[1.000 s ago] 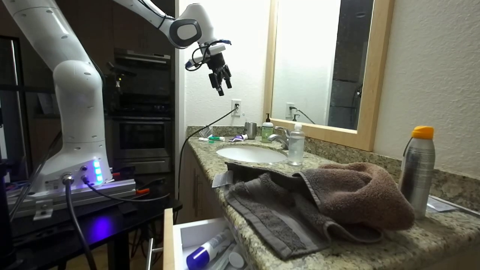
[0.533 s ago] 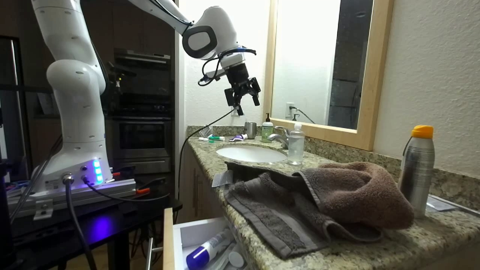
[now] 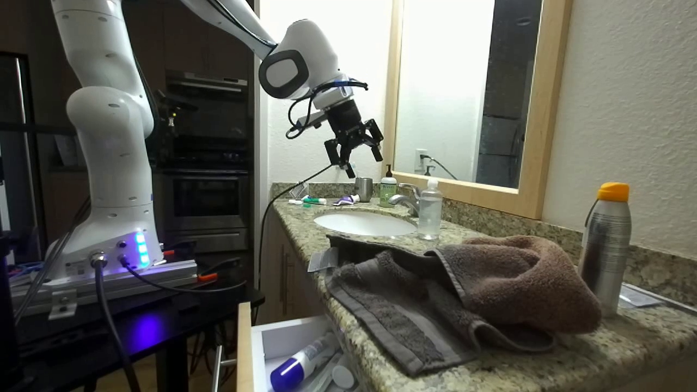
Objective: Close the topmost drawer
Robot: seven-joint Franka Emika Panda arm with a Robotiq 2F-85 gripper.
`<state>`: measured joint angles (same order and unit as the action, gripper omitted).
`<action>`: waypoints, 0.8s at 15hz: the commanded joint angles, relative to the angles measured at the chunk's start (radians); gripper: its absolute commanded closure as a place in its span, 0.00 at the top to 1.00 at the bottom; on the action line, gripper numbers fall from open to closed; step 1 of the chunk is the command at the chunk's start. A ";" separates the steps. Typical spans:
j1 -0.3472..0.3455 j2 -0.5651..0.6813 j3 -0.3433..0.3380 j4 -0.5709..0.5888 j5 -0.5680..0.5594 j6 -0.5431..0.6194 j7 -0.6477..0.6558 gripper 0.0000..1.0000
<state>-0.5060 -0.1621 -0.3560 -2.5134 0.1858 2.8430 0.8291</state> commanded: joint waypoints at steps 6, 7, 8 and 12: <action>-0.102 0.066 -0.175 0.144 0.125 -0.146 0.139 1.00; -0.123 0.084 -0.201 0.136 0.137 -0.133 0.144 1.00; -0.147 0.107 -0.220 0.134 0.139 -0.122 0.159 1.00; -0.214 0.210 -0.306 0.165 0.127 -0.169 0.158 1.00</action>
<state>-0.6818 -0.0428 -0.6291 -2.4014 0.3003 2.7287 0.9778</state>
